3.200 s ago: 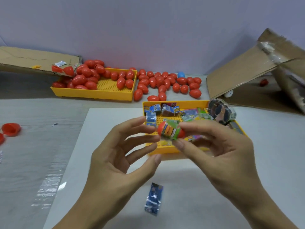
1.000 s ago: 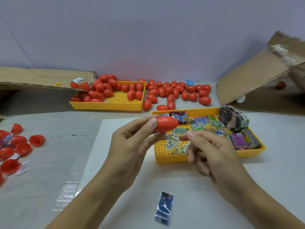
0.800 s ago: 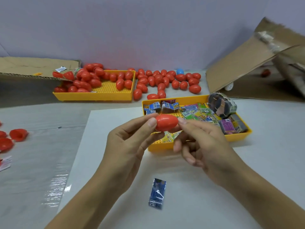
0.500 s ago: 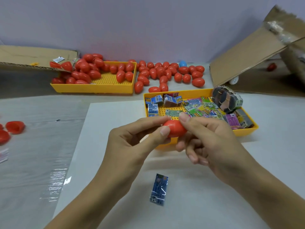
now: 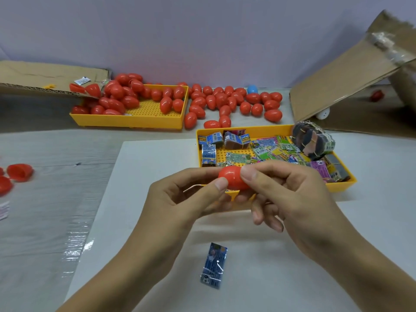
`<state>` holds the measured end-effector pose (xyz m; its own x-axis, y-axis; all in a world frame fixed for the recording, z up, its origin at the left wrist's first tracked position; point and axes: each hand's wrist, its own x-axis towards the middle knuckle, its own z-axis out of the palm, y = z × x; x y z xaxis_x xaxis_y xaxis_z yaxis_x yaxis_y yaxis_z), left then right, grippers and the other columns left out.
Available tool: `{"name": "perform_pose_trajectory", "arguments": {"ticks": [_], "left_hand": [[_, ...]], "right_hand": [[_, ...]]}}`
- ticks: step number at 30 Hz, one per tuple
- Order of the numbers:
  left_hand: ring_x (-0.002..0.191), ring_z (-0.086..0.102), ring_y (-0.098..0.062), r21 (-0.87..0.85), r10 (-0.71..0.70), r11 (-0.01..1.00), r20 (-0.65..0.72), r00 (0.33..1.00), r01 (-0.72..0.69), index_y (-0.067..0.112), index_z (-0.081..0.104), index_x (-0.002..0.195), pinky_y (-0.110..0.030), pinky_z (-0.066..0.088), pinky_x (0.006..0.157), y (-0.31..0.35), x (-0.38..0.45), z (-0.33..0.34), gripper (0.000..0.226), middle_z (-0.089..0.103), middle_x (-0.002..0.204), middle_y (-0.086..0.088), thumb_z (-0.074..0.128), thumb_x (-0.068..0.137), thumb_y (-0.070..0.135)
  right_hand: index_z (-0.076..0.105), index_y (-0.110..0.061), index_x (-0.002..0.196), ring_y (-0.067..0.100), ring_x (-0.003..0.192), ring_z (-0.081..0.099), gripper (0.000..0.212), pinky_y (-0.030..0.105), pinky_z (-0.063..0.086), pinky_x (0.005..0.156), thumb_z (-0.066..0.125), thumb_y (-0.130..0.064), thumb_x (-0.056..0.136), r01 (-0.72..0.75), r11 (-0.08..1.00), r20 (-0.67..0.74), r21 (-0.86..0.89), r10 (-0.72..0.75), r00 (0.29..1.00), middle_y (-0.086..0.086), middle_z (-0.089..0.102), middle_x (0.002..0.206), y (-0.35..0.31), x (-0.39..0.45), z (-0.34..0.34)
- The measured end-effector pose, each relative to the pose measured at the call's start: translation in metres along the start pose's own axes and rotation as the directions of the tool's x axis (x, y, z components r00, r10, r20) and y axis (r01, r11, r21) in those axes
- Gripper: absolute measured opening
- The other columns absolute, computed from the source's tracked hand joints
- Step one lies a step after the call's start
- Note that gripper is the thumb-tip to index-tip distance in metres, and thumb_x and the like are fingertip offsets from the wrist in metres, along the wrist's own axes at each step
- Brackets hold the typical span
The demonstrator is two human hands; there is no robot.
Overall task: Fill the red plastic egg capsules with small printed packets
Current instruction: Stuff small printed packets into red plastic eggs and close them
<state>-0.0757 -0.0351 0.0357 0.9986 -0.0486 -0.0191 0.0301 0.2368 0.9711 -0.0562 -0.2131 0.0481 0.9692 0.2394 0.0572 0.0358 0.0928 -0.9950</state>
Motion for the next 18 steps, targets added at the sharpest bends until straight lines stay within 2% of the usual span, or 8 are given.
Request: {"name": "perform_pose_trajectory", "arguments": {"ticks": [2, 4, 7, 10, 12, 14, 16, 18], "left_hand": [[0.069, 0.07, -0.02, -0.036, -0.048, 0.998, 0.007, 0.999, 0.048, 0.012, 0.079, 0.092, -0.025, 0.058, 0.066, 0.0016, 0.0006, 0.0013, 0.022, 0.072, 0.074, -0.01, 0.072, 0.077, 0.026], [0.064, 0.068, -0.022, -0.055, -0.091, 0.994, 0.013, 0.996, 0.092, 0.009, 0.078, 0.084, -0.025, 0.057, 0.062, 0.0043, 0.0014, 0.0019, 0.02, 0.068, 0.071, -0.015, 0.073, 0.079, 0.027], [0.059, 0.066, -0.022, -0.023, -0.099, 0.995, -0.02, 0.995, 0.099, 0.006, 0.077, 0.081, -0.027, 0.056, 0.058, 0.0082, 0.0016, 0.0018, 0.035, 0.064, 0.071, -0.018, 0.073, 0.077, 0.04], [0.058, 0.062, -0.019, 0.014, -0.066, 0.998, -0.028, 0.997, 0.066, 0.009, 0.078, 0.08, -0.026, 0.056, 0.056, 0.0083, 0.0023, 0.0001, 0.036, 0.062, 0.068, -0.016, 0.07, 0.073, 0.043], [0.062, 0.065, -0.019, 0.019, -0.037, 0.999, -0.026, 0.999, 0.038, 0.011, 0.08, 0.085, -0.027, 0.058, 0.06, 0.0068, 0.0025, -0.0021, 0.03, 0.066, 0.068, -0.012, 0.08, 0.068, 0.036], [0.074, 0.072, -0.021, 0.009, -0.003, 1.0, -0.014, 1.0, 0.003, 0.012, 0.079, 0.09, -0.028, 0.06, 0.068, 0.0046, 0.0026, -0.0047, 0.029, 0.075, 0.08, -0.011, 0.088, 0.065, 0.024], [0.085, 0.075, -0.025, 0.007, 0.026, 1.0, -0.008, 1.0, -0.026, 0.014, 0.079, 0.095, -0.028, 0.059, 0.075, 0.0039, 0.0027, -0.0067, 0.031, 0.077, 0.092, -0.012, 0.087, 0.067, 0.025], [0.09, 0.074, -0.025, 0.034, 0.064, 0.997, -0.019, 0.998, -0.063, 0.018, 0.078, 0.099, -0.027, 0.058, 0.078, 0.0038, 0.003, -0.0078, 0.038, 0.077, 0.096, -0.011, 0.086, 0.063, 0.028]], "right_hand": [[0.077, -0.022, 0.096, 0.017, 0.045, 0.06, 0.024, 0.019, 0.036, 0.034, 0.076, -0.031, 0.074, 0.05, 0.998, 0.006, -0.033, -0.05, 0.999, 0.01, 0.072, 0.071, 0.0011, -0.0008, 0.0003], [0.077, -0.026, 0.101, 0.015, 0.05, 0.062, 0.027, 0.021, 0.04, 0.036, 0.076, -0.026, 0.074, 0.097, 0.992, 0.017, -0.082, -0.096, 0.995, 0.005, 0.073, 0.075, 0.0028, -0.0023, 0.0013], [0.076, -0.033, 0.103, 0.012, 0.059, 0.063, 0.031, 0.014, 0.044, 0.046, 0.079, -0.024, 0.073, 0.184, 0.953, 0.018, -0.242, -0.185, 0.983, -0.007, 0.073, 0.083, 0.0063, -0.0058, 0.003], [0.076, -0.034, 0.104, 0.015, 0.068, 0.062, 0.033, 0.024, 0.052, 0.05, 0.078, -0.017, 0.076, 0.276, 0.882, 0.046, -0.383, -0.28, 0.959, -0.01, 0.069, 0.085, 0.0085, -0.0079, 0.0052], [0.075, -0.033, 0.104, 0.015, 0.069, 0.062, 0.034, 0.025, 0.051, 0.049, 0.076, -0.013, 0.077, 0.277, 0.89, 0.046, -0.361, -0.28, 0.959, -0.011, 0.068, 0.085, 0.0091, -0.0083, 0.006], [0.073, -0.033, 0.105, 0.014, 0.07, 0.064, 0.036, 0.021, 0.047, 0.047, 0.075, -0.012, 0.077, 0.236, 0.933, 0.027, -0.272, -0.238, 0.971, -0.009, 0.071, 0.092, 0.0084, -0.0073, 0.0059], [0.07, -0.032, 0.109, 0.016, 0.068, 0.064, 0.036, 0.023, 0.048, 0.044, 0.072, -0.013, 0.078, 0.181, 0.971, -0.01, -0.155, -0.184, 0.983, -0.003, 0.072, 0.099, 0.0066, -0.0063, 0.0046], [0.072, -0.027, 0.107, 0.016, 0.064, 0.064, 0.028, 0.027, 0.047, 0.04, 0.072, -0.022, 0.08, 0.129, 0.988, -0.044, -0.085, -0.133, 0.99, 0.0, 0.072, 0.09, 0.0036, -0.0047, 0.0025]]}}
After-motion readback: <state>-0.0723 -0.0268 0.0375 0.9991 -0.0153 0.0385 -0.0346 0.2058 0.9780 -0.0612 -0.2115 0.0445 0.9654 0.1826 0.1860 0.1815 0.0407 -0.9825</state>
